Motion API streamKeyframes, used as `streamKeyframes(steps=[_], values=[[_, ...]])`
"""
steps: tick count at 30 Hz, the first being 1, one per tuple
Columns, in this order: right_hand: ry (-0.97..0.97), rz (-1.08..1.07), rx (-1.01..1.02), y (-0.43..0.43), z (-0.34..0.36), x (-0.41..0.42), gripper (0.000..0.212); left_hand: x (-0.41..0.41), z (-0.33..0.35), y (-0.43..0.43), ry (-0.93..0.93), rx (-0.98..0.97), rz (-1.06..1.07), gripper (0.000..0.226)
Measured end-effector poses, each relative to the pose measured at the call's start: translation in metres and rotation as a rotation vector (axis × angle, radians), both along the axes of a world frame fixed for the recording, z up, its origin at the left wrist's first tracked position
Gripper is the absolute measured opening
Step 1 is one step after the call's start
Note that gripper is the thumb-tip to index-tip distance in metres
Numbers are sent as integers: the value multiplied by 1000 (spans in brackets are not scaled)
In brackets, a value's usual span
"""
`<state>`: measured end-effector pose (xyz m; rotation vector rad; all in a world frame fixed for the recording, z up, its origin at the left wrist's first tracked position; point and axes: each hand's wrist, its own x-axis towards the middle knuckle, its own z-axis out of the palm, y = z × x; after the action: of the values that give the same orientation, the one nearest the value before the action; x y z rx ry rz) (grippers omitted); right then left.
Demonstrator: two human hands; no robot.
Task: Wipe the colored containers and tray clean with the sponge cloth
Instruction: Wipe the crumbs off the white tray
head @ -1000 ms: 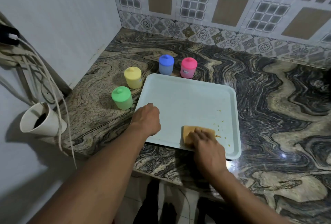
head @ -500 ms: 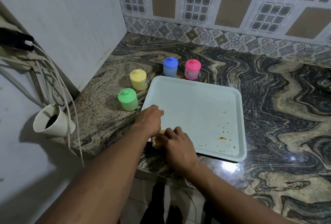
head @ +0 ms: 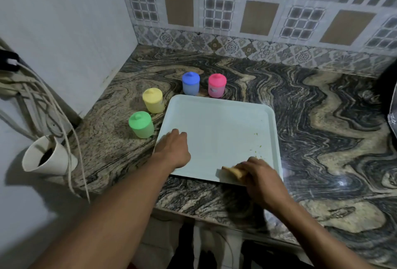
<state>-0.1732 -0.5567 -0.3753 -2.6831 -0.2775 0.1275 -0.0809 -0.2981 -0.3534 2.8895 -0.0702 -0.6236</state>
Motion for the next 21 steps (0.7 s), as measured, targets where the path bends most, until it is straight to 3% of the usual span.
streamKeyframes(steps=[3,6,11,16,21], values=[[-111,-171,104,-18,27,41,35,-4,-4,-15,-106,4,-32,55],[-167,-285,71,-35,47,100,42,-4,-11,-41,-114,-137,-97,62],[10,-249,-165,-39,32,164,33,-11,-31,-73,-12,-126,-151,65],[-16,-198,-258,-26,-7,134,38,-6,-30,-71,3,-131,-140,67],[-54,-156,-240,-18,-15,35,41,-9,-31,-73,-4,-113,-134,68]])
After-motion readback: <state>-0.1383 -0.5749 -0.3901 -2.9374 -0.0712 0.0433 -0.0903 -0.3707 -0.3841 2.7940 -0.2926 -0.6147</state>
